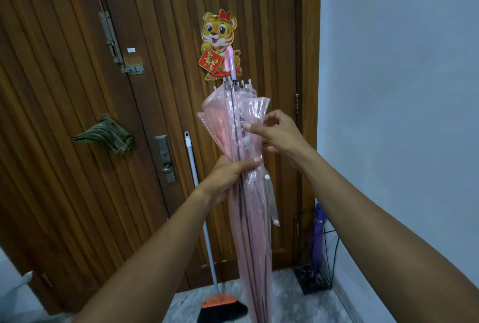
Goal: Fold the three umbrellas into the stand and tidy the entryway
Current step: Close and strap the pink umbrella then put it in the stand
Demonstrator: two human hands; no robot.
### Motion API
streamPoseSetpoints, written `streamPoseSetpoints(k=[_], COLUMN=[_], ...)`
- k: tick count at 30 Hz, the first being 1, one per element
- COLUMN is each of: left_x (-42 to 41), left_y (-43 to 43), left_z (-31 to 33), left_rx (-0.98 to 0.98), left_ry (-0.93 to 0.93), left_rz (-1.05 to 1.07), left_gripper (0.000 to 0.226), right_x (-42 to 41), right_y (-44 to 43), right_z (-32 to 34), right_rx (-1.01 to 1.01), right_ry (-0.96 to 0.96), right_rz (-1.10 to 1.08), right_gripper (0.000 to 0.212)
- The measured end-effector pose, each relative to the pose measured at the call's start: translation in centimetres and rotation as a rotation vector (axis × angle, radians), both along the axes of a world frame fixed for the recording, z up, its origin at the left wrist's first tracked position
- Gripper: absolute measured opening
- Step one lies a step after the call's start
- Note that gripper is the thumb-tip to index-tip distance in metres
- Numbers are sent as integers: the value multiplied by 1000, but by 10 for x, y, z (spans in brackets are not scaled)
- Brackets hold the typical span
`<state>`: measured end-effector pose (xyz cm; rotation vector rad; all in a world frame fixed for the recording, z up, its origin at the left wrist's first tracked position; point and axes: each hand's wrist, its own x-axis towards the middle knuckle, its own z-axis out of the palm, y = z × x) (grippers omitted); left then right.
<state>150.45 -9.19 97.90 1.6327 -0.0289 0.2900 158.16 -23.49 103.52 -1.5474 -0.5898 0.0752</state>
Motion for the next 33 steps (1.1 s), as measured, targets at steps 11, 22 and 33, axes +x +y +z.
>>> streamPoseSetpoints(k=[11, 22, 33], left_x=[-3, -18, -23], left_y=[12, 36, 39], left_z=[2, 6, 4], left_rx=[63, -28, -69], left_ry=[-115, 21, 36], left_rz=[102, 52, 18], left_gripper=[50, 54, 52], right_x=[-2, -1, 5], right_y=[12, -14, -27], right_z=[-10, 1, 5], right_rx=[-251, -272, -382], right_ry=[-282, 40, -182], right_rz=[6, 383, 356], right_gripper=[21, 14, 28])
